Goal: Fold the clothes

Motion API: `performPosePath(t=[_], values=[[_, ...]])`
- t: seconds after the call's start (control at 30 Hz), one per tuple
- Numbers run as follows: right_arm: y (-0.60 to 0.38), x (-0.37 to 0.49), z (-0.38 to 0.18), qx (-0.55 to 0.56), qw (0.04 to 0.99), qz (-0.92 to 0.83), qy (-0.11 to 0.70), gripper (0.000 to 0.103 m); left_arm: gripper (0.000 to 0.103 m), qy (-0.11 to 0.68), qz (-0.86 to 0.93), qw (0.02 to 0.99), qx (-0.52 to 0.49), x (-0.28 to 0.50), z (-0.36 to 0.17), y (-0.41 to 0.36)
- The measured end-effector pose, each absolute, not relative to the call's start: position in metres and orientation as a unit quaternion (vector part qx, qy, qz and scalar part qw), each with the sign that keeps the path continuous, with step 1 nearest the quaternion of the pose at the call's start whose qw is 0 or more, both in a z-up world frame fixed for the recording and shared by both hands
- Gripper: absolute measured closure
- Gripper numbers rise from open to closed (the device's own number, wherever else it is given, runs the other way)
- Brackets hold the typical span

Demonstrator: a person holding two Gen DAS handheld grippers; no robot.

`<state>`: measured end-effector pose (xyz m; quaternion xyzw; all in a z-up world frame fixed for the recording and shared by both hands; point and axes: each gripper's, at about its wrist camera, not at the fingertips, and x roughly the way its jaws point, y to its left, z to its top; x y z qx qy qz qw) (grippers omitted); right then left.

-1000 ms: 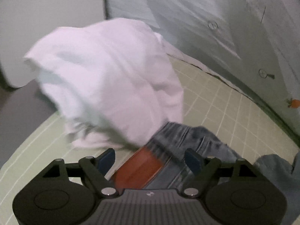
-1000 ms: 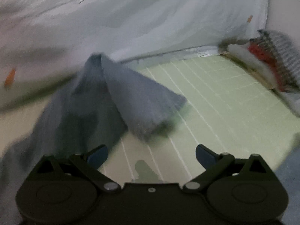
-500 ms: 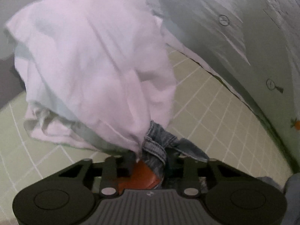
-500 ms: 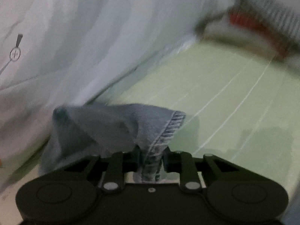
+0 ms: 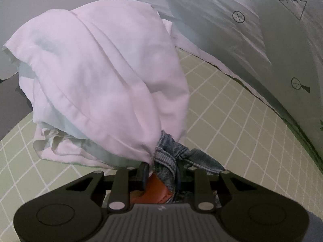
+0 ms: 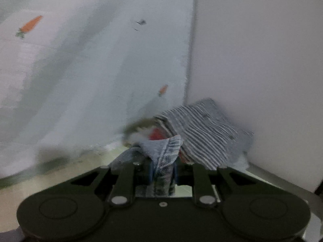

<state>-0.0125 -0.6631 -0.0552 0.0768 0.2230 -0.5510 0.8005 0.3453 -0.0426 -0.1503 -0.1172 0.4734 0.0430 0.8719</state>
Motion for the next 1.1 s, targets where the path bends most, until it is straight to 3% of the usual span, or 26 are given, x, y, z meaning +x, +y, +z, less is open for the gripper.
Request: performPosePath(t=[0.07, 0.17, 0.23, 0.27, 0.3, 0.33, 0.4, 0.43, 0.57, 0.87, 1.1], values=[[-0.675, -0.014, -0.074, 0.08, 0.777, -0.558, 0.279, 0.08, 0.072, 0.475, 0.045, 0.871, -0.115, 0.346, -0.15, -0.043], [-0.682, -0.015, -0.101, 0.099, 0.741, -0.567, 0.347, 0.066, 0.069, 0.478, 0.046, 0.87, -0.109, 0.345, -0.149, -0.043], [-0.681, -0.018, -0.114, 0.108, 0.723, -0.57, 0.375, 0.046, 0.065, 0.481, 0.048, 0.869, -0.104, 0.343, -0.145, -0.044], [-0.675, -0.019, -0.116, 0.105, 0.725, -0.571, 0.371, 0.04, 0.063, 0.481, 0.049, 0.869, -0.103, 0.342, -0.142, -0.044], [-0.669, -0.019, -0.116, 0.099, 0.732, -0.568, 0.364, 0.031, 0.058, 0.48, 0.052, 0.87, -0.1, 0.339, -0.138, -0.045], [-0.664, -0.018, -0.115, 0.093, 0.741, -0.562, 0.355, 0.026, 0.054, 0.479, 0.055, 0.871, -0.095, 0.336, -0.135, -0.046], [-0.669, -0.013, -0.112, 0.088, 0.763, -0.541, 0.343, 0.021, 0.036, 0.47, 0.052, 0.877, -0.088, 0.328, -0.126, -0.051], [-0.676, -0.008, -0.113, 0.091, 0.774, -0.527, 0.34, 0.018, 0.034, 0.465, 0.049, 0.88, -0.084, 0.324, -0.121, -0.054], [-0.7, 0.01, -0.129, 0.107, 0.803, -0.475, 0.343, 0.013, 0.021, 0.444, 0.017, 0.894, -0.053, 0.296, -0.099, -0.081], [-0.763, -0.001, -0.165, 0.168, 0.791, -0.477, 0.344, 0.009, 0.016, 0.412, -0.073, 0.908, 0.008, 0.225, -0.063, -0.16], [-0.759, -0.046, -0.185, 0.219, 0.805, -0.406, 0.373, 0.016, 0.016, 0.428, -0.123, 0.895, 0.023, 0.168, -0.063, -0.232]])
